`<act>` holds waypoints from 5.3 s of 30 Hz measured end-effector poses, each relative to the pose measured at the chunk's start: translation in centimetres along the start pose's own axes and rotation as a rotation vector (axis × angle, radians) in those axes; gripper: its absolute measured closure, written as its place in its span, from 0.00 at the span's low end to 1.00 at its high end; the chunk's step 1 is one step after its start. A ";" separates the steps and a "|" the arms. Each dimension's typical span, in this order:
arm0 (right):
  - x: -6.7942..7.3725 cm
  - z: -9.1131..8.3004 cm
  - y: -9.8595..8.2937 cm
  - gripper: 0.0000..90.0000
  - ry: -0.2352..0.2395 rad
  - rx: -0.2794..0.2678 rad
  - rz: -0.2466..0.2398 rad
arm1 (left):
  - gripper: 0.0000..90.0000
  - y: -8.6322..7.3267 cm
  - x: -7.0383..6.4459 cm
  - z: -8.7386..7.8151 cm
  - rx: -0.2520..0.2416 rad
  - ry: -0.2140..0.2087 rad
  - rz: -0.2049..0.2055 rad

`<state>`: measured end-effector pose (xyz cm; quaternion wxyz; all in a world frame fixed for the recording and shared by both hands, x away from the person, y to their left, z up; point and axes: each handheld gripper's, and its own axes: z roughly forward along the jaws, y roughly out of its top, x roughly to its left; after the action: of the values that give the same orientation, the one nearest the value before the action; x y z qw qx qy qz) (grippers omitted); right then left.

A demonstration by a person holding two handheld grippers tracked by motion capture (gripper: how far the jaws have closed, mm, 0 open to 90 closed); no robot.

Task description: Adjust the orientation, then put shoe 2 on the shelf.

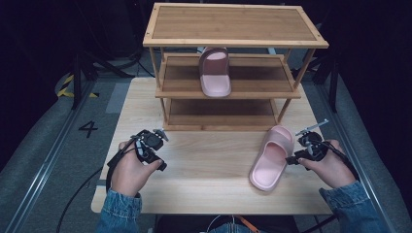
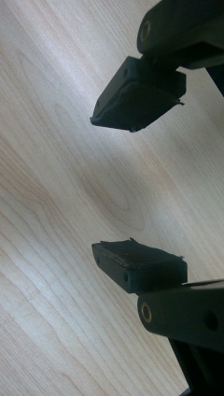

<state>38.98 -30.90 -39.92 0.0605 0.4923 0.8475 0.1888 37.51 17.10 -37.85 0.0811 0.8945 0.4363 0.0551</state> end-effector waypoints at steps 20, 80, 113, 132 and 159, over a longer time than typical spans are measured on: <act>-1.0 0.5 -0.9 0.62 -0.077 0.053 0.015 | 0.38 1.0 -0.3 0.4 0.009 -0.007 0.016; 4.5 0.4 0.6 0.95 0.050 -0.032 -0.212 | 0.37 0.4 0.1 0.8 0.009 -0.021 0.019; 6.7 -12.4 7.8 0.95 0.099 -0.124 -0.370 | 0.35 -0.2 2.3 0.5 0.012 -0.039 -0.010; 5.8 -13.3 14.3 0.95 0.037 -0.154 -0.410 | 0.37 -0.3 2.3 0.4 0.009 -0.033 0.003; 3.7 -9.0 19.6 0.95 -0.135 -0.243 -0.455 | 0.37 -0.1 2.0 0.5 0.015 -0.016 0.028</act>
<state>50.45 -21.37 -23.89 0.2162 0.2896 0.9017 0.2373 38.78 18.71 -38.34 0.0773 0.9014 0.4236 0.0457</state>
